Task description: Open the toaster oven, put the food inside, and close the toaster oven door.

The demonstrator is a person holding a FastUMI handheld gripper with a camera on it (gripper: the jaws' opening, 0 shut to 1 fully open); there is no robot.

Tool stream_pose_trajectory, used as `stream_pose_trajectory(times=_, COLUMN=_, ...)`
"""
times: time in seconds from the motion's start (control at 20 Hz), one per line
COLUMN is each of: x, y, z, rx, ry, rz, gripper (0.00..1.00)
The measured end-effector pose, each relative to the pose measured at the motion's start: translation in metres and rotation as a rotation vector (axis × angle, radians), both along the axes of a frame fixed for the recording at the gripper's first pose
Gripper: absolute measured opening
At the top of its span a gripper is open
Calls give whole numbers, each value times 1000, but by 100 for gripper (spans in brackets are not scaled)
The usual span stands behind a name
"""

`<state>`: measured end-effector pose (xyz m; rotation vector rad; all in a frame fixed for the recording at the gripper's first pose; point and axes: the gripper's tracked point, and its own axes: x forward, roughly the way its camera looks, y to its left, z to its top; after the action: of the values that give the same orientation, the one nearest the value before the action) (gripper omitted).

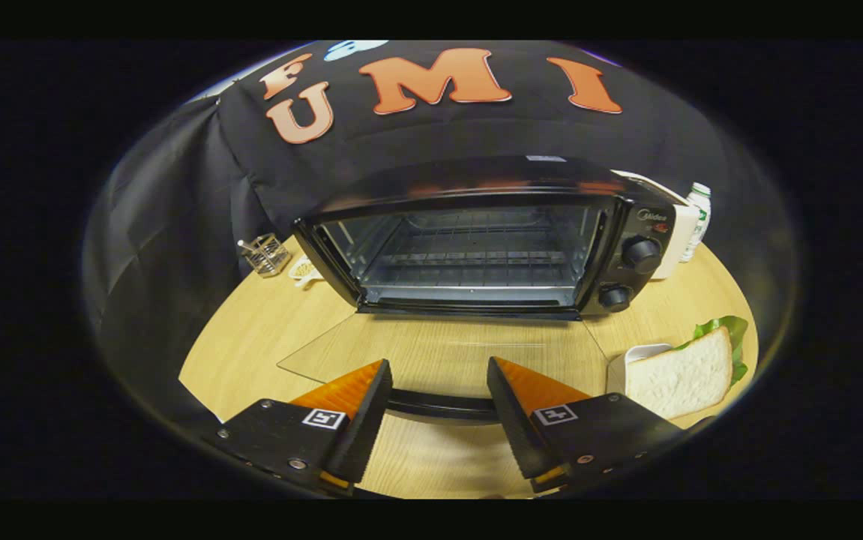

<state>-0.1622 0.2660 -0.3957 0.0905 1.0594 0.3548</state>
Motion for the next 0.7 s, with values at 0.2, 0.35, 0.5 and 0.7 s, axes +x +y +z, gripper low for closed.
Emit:
stream_pose_trajectory(times=0.2, x=-17, y=2, z=-24, rx=-55, ry=65, rz=43, gripper=76)
stream_pose_trajectory(times=0.35, x=-36, y=4, z=-43, rx=-84, ry=136, rz=70, gripper=76)
stream_pose_trajectory(times=0.5, x=-36, y=3, z=-44, rx=-93, ry=103, rz=101, gripper=75)
stream_pose_trajectory(times=0.7, x=-42, y=-3, z=-36, rx=-62, ry=130, rz=87, gripper=75)
